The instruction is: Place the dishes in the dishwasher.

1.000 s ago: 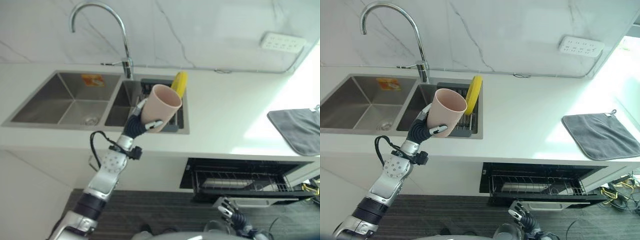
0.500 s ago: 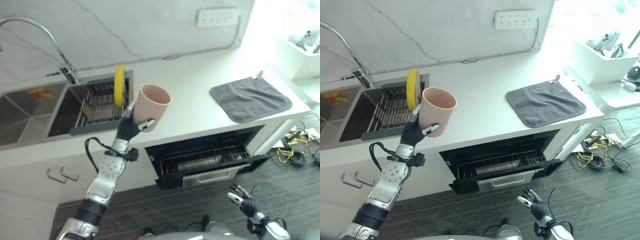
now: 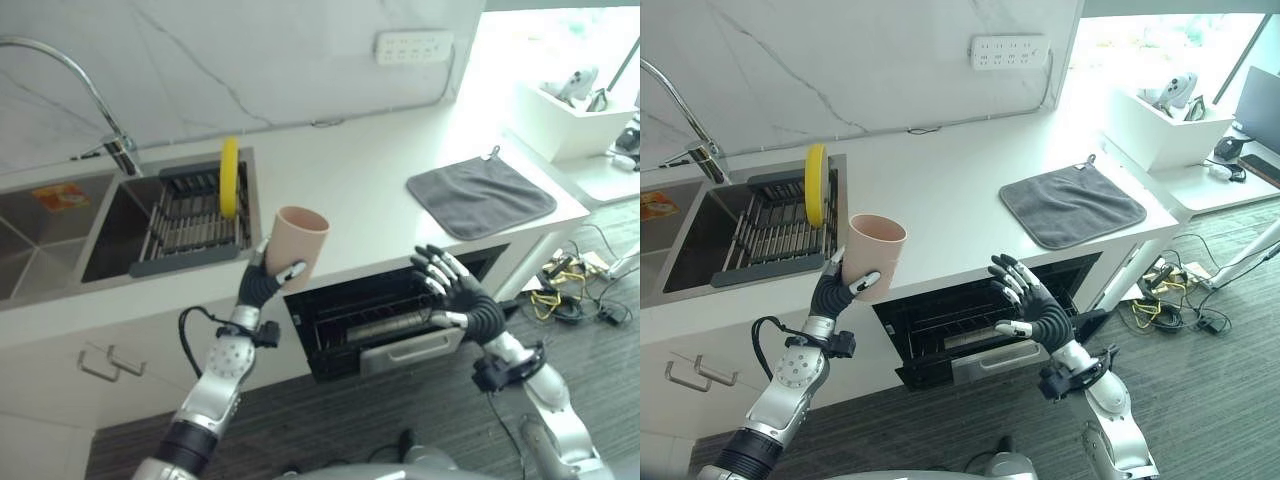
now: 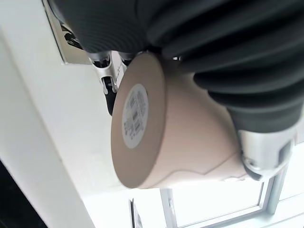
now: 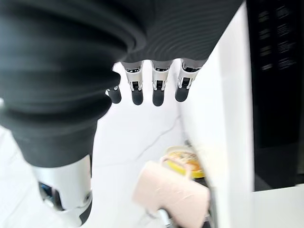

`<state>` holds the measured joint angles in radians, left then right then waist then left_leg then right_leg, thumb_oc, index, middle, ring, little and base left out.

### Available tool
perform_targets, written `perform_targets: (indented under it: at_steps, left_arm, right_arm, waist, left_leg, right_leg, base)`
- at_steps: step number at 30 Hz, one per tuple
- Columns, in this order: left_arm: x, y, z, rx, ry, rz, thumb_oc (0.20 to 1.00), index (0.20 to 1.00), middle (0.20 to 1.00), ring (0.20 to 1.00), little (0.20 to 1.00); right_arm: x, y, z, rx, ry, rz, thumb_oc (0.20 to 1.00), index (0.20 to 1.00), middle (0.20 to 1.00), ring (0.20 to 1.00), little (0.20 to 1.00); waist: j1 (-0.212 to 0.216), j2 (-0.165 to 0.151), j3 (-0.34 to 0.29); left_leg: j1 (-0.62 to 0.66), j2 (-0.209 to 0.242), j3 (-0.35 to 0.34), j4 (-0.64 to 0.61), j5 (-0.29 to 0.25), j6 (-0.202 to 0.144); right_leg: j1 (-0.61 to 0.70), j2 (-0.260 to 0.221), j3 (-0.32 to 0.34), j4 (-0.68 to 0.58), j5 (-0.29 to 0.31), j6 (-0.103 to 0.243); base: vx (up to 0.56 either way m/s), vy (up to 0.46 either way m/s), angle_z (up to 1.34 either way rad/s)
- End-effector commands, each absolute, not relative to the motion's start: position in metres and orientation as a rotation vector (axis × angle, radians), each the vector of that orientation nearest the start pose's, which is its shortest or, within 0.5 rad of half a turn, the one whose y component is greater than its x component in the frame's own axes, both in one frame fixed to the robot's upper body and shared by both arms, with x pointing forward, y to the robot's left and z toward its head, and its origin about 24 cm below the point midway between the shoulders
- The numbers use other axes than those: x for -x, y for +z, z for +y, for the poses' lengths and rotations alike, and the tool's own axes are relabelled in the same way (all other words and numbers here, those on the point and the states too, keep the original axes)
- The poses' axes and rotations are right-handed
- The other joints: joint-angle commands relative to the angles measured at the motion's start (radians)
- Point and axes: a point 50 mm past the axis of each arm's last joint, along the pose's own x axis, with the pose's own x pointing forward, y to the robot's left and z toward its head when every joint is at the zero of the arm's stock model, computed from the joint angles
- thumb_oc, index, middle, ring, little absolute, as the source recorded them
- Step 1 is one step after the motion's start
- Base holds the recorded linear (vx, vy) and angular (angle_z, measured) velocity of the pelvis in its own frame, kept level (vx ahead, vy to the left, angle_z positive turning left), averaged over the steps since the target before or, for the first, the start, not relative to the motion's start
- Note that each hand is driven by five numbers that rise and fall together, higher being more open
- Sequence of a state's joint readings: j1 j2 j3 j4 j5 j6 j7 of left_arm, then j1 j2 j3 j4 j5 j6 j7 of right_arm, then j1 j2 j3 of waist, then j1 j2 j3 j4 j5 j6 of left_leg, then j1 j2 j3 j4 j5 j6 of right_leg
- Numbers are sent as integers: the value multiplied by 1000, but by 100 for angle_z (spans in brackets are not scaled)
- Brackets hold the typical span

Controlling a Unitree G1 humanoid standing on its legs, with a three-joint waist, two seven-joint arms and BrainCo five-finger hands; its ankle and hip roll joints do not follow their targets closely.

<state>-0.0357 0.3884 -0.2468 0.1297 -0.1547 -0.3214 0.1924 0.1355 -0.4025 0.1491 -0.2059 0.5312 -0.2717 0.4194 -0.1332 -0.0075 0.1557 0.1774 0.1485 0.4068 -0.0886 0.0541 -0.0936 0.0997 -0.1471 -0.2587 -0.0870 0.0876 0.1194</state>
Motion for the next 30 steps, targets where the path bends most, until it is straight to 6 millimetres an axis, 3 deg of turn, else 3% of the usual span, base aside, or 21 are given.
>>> perform_targets:
  at_steps: [1, 6, 13, 24, 30]
  left_arm:
    - [-263, 82, 164, -215, -87, -394, 200, 200, 200, 200, 200]
    - [-258, 109, 145, -395, -159, -615, 200, 200, 200, 200, 200]
    - [-248, 135, 137, -398, -110, -865, 200, 200, 200, 200, 200]
    - [-246, 136, 124, -353, -168, -870, 200, 200, 200, 200, 200]
    - [-250, 133, 115, -353, -230, -829, 200, 200, 200, 200, 200]
  right_arm:
    - [-227, 113, -160, -157, 567, -444, 1000, 1000, 1000, 1000, 1000]
    - [-237, 118, -140, -319, 625, -408, 1000, 1000, 1000, 1000, 1000]
    - [-244, 129, -132, -286, 570, -464, 1000, 1000, 1000, 1000, 1000]
    - [-254, 152, -123, -120, 563, -543, 1000, 1000, 1000, 1000, 1000]
    - [-259, 167, -114, -112, 624, -586, 1000, 1000, 1000, 1000, 1000]
  waist:
    - [16, -1, -18]
    - [44, 1, -29]
    - [65, -2, -44]
    - [91, -11, -50]
    - [102, -15, -53]
  left_leg:
    - [-3, 11, -87, 43, -62, -2]
    - [1, 13, -100, 34, -61, -8]
    - [11, 14, -114, 12, -60, -14]
    - [11, 20, -119, 3, -58, -19]
    - [10, 20, -125, 2, -59, -19]
  right_leg:
    - [23, -60, 5, 85, -85, 71]
    - [37, -60, -7, 72, -86, 69]
    - [55, -57, -23, 54, -83, 69]
    - [65, -57, -36, 39, -72, 70]
    - [68, -57, -42, 39, -74, 69]
  base:
    - [-9, -56, -8]
    - [-7, -3, 2]
    - [-9, -14, 9]
    - [-9, -6, 5]
    - [-6, -1, 6]
